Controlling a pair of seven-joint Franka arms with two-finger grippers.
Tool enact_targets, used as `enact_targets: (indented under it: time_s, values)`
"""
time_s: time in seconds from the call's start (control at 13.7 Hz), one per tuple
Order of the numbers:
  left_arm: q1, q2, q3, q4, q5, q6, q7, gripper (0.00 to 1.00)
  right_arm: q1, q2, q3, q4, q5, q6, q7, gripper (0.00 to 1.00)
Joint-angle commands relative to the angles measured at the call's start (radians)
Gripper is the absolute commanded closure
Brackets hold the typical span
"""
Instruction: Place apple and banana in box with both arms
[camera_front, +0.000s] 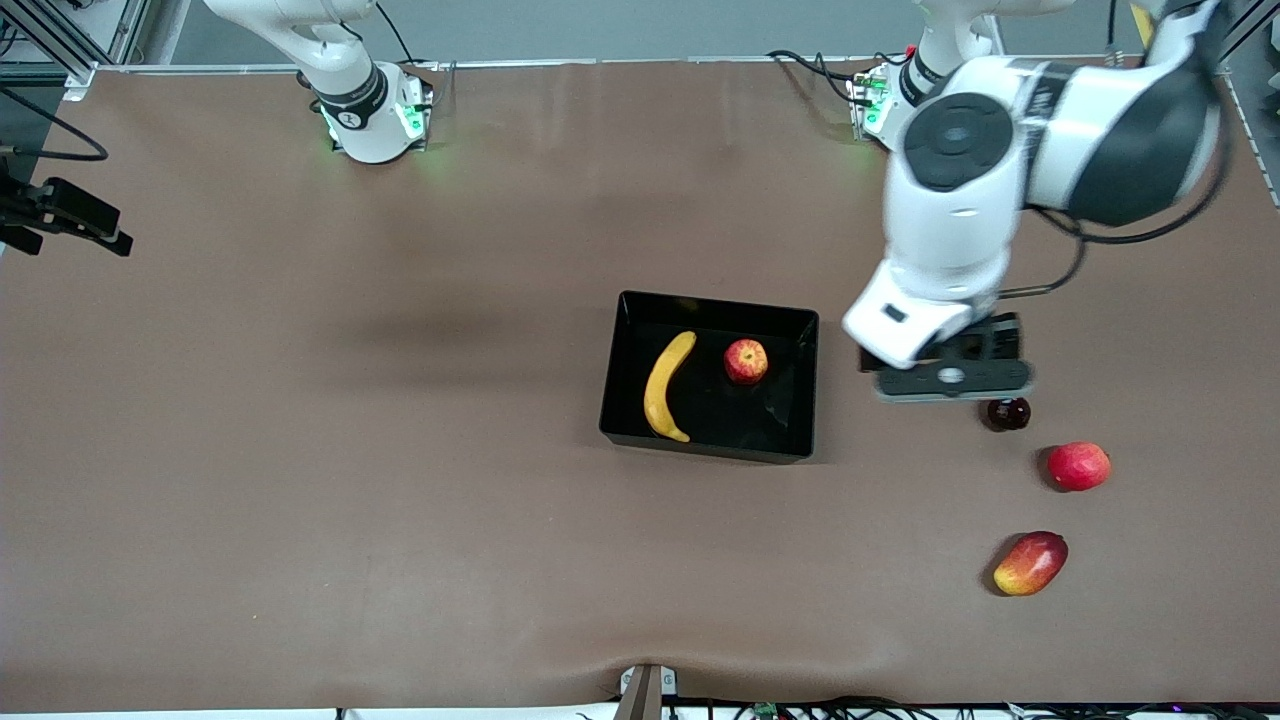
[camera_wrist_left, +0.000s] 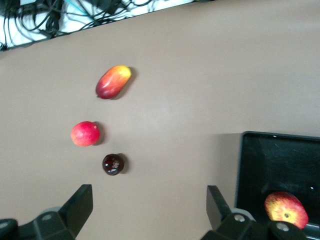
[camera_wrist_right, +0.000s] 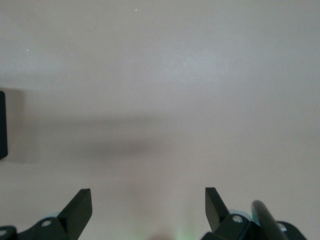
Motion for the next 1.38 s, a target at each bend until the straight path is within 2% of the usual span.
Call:
enact_targets:
  time_s: [0.0, 0.29, 0.44, 0.66, 0.87, 0.95, 1.31]
  values:
    - [0.106, -0.081, -0.009, -0.033, -0.138, -0.015, 0.014, 0.00, 0.009, -0.037, -0.001, -0.040, -0.021, 0.017, -0.013, 0.00]
    - [0.164, -0.143, -0.009, -0.034, -0.172, -0.090, 0.016, 0.00, 0.007, -0.033, -0.001, -0.031, -0.008, 0.011, -0.013, 0.00]
    - [0.195, -0.167, 0.005, -0.034, -0.253, -0.091, 0.039, 0.00, 0.006, -0.033, -0.002, -0.031, -0.007, 0.011, -0.011, 0.00]
    - [0.145, -0.259, 0.153, -0.098, -0.317, -0.088, 0.176, 0.00, 0.006, -0.033, -0.002, -0.031, -0.007, 0.013, -0.011, 0.00]
    - [0.021, -0.360, 0.362, -0.197, -0.425, -0.085, 0.254, 0.00, 0.003, -0.033, -0.004, -0.031, -0.007, 0.011, -0.011, 0.00]
    - [0.005, -0.391, 0.393, -0.232, -0.457, -0.084, 0.261, 0.00, 0.001, -0.033, -0.004, -0.031, -0.005, 0.010, -0.011, 0.00]
    - [0.011, -0.424, 0.389, -0.252, -0.468, -0.100, 0.304, 0.00, -0.002, -0.032, -0.006, -0.031, -0.004, 0.011, -0.011, 0.00]
